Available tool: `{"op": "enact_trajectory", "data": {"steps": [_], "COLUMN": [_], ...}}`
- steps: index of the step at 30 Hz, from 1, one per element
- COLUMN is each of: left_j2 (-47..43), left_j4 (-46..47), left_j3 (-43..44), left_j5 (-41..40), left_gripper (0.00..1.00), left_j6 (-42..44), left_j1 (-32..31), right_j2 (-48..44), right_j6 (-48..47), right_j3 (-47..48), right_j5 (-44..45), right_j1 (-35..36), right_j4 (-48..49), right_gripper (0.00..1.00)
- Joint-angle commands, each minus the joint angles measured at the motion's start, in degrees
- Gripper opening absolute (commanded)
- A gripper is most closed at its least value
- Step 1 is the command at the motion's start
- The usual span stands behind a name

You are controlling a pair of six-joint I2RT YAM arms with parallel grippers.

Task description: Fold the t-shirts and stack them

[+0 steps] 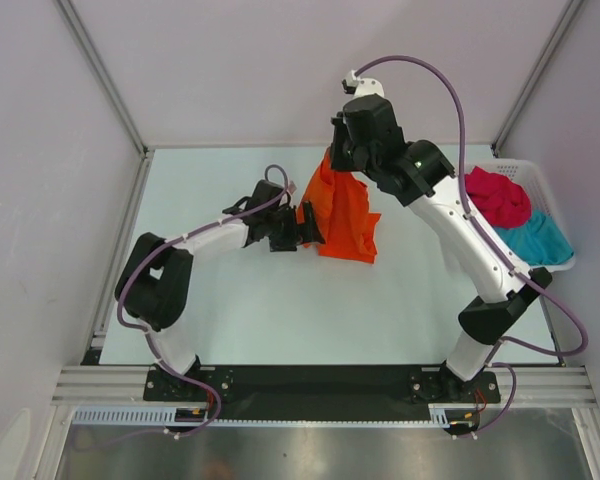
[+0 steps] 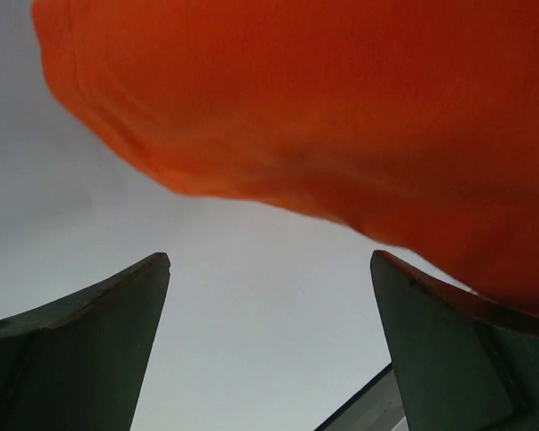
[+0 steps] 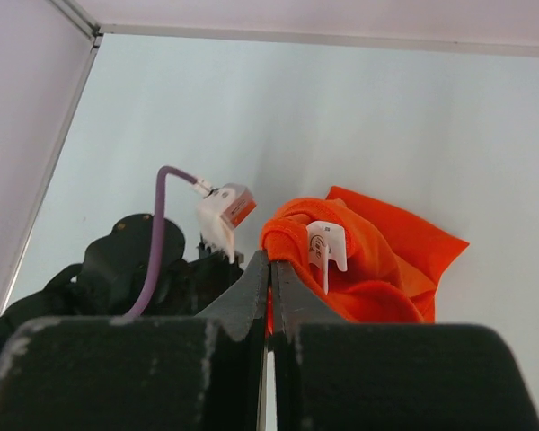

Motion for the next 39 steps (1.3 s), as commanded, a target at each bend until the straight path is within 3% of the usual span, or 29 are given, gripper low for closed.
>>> {"op": "enact_trajectory", "data": {"steps": [1, 8, 11, 13, 14, 15, 22, 26, 33, 39], "left_j2": [1.9, 8.0, 9.5, 9.4, 9.2, 9.0, 3.2, -3.7, -18.9, -29.9], "left_j4": [3.8, 5.0, 5.4, 6.6, 6.4, 6.0, -6.7, -13.1, -26.7, -30.6], "left_j3": [4.6, 11.5, 13.6, 13.5, 13.5, 13.5, 19.6, 23.6, 32.2, 35.0], "left_j5": [-1.5, -2.1, -1.5, -0.9, -1.3, -2.1, -11.1, -11.9, -12.6, -15.2], "left_gripper": [1.0, 0.99, 0.87, 0.36, 0.03, 0.0, 0.0, 0.0, 0.0, 0.0], "left_j6": [-1.0, -1.5, -1.5, -1.3, -1.6, -1.7, 2.7, 4.8, 6.5, 4.9], "left_j1": [-0.8, -0.9, -1.0, -0.9, -0.9, -0.9, -0.3, 3.8, 15.0, 17.7], "right_j2": [-4.1, -6.8, -7.7, -8.2, -8.2, -8.2, -8.2, -6.9, -1.8, -5.6], "right_j6": [1.0, 1.5, 1.5, 1.5, 1.6, 1.6, 1.3, 0.5, -2.2, -3.0], "right_j3": [-0.7, -1.4, -2.9, -3.6, -3.8, -4.3, -7.2, -7.2, 5.0, 9.2], "right_j5": [0.7, 1.8, 2.6, 2.7, 2.7, 2.6, 2.0, 0.6, -0.1, 3.1], "right_j1": [0.7, 1.8, 1.8, 1.6, 1.5, 1.4, -0.2, -1.8, -2.4, 3.2], "right_j4": [0.3, -1.6, -1.8, -1.9, -1.8, -1.7, 0.0, 1.5, -1.7, -3.6], "right_gripper": [0.0, 0.0, 0.0, 0.0, 0.0, 0.0, 0.0, 0.0, 0.0, 0.0]}}
